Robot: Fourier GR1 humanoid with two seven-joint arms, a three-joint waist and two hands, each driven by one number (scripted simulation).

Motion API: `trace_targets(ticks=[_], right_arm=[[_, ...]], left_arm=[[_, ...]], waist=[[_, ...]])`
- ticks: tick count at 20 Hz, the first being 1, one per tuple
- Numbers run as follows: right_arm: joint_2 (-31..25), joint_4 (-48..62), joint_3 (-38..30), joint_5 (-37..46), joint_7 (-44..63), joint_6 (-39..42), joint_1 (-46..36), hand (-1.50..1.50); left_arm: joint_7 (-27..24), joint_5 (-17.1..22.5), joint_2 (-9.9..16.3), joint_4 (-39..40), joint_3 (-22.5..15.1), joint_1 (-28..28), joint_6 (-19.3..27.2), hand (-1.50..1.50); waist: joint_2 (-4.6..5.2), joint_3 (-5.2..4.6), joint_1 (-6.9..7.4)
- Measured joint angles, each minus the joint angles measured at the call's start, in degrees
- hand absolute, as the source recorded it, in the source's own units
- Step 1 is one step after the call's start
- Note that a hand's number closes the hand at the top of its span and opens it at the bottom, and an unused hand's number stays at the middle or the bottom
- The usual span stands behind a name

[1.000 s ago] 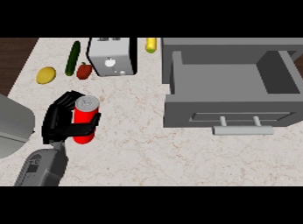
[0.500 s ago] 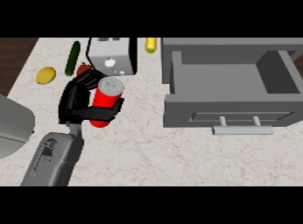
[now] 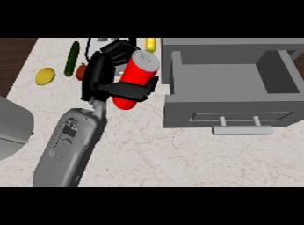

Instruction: Pick up the can, place it into the drawer and close the drawer

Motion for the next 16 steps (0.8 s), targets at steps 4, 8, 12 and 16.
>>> trace_targets(ticks=[4,8,12,16], right_arm=[[-0.34,0.84,-0.5,-0.01,0.68,-0.37,-1.85,-1.5],[-0.28,0.9,-0.4,0.15,0.72,-0.37,-2.09,-1.5],[-0.49,1.97,0.12,1.02,-0.39,-0.48,-1.98,-1.5],[-0.59,0.58,-0.06,0.15,0.92,-0.24,-1.61,-1.5]], left_arm=[[2.01,-0.38,-0.4,4.17,-1.52,-8.03,3.66,1.5],[4.74,-0.1,-0.55,7.66,-2.0,-15.35,5.8,1.5],[5.88,1.46,-0.62,13.67,-3.19,-23.21,8.97,1.5],[6.51,3.39,-0.64,19.01,-4.27,-29.57,11.81,1.5]], waist=[[0.09,-0.01,-0.24],[0.1,0.0,-0.35],[0.17,0.0,-0.66],[0.19,0.01,-0.87]])
